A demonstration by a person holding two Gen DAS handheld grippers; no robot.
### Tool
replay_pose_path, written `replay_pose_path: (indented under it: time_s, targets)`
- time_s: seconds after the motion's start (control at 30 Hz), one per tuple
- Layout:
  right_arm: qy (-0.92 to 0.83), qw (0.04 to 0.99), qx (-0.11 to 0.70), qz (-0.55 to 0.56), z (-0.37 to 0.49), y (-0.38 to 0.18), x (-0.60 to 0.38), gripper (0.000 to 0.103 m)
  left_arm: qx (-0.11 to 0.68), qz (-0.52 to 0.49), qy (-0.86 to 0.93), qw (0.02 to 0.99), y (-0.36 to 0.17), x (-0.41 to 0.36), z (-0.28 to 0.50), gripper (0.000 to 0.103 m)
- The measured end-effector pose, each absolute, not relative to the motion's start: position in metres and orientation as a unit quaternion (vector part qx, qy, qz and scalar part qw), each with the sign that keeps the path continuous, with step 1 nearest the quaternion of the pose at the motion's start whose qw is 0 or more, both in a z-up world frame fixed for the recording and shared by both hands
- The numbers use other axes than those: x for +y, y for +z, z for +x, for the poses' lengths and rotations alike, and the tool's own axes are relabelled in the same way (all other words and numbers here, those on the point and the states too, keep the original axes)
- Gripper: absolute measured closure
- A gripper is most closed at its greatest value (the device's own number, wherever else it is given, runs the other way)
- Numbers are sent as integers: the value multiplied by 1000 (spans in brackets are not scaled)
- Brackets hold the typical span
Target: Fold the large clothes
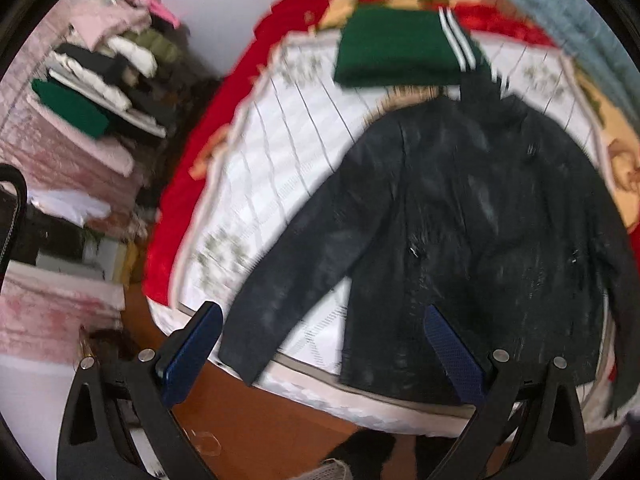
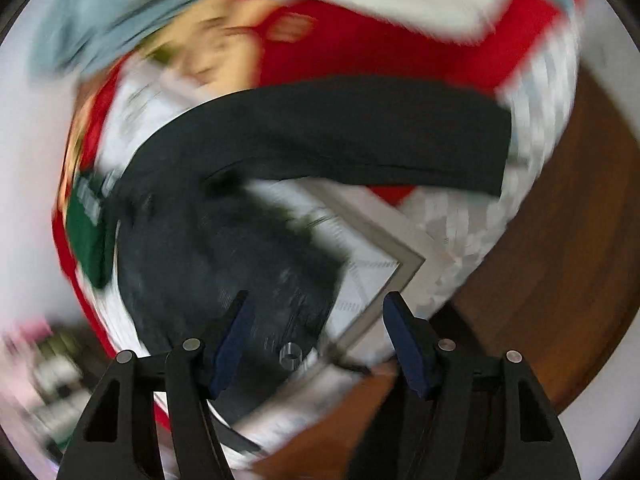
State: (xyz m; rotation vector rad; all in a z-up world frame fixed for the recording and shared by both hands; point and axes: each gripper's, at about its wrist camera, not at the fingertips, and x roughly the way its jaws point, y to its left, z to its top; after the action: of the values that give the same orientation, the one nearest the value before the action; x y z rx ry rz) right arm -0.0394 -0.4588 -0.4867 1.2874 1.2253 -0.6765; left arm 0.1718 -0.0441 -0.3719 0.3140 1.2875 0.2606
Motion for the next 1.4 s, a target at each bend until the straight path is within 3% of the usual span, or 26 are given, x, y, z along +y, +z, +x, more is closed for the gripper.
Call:
replay_pose_path:
  time_s: [0.13,0.3,0.33,0.37,0.47,0.6,0.7,0.8,0.83,0.87,0.97,1.2,1.4]
  targets:
    - [-341,510,453,647,-88,-585,-504,32,629,153,117,753,-433,-76,184,0]
    - [-368,469,355,720,-122,-658,-539,31,640,186,95,739,-480,-127,195,0]
    - [-373,464,322,736,-128,-662,-543,43,639,191,91,740,-483,-136,197,0]
    - [-383,469,298,738,-132,-657,-545,65,636,197,84,742,-485,-146,198,0]
    - [-408,492,274,719,-139,-634,-551,90,624,208,65,750,-486,-174,203,0]
    - [-397,518,271,708,-136,-621,-565,91,623,214,43,752,-490,-204,203,0]
    - [-382,503,290,719,-126,-644,-583,79,628,213,38,748,-497,-216,200,0]
    - [-380,500,277,727,-119,-657,-589,77,631,206,39,747,-503,-223,199,0]
    - [-387,504,275,721,-121,-651,-585,79,632,202,39,747,-506,-223,198,0]
    - [-398,510,276,711,-121,-646,-582,90,632,201,40,748,-507,-225,199,0]
    - [-414,533,286,680,-126,-620,-574,98,627,201,40,752,-510,-225,197,0]
    - [-396,638,313,582,-86,-519,-561,100,623,179,46,760,-512,-201,196,0]
    - [-328,735,330,493,8,-450,-533,100,625,134,78,765,-503,-150,207,0]
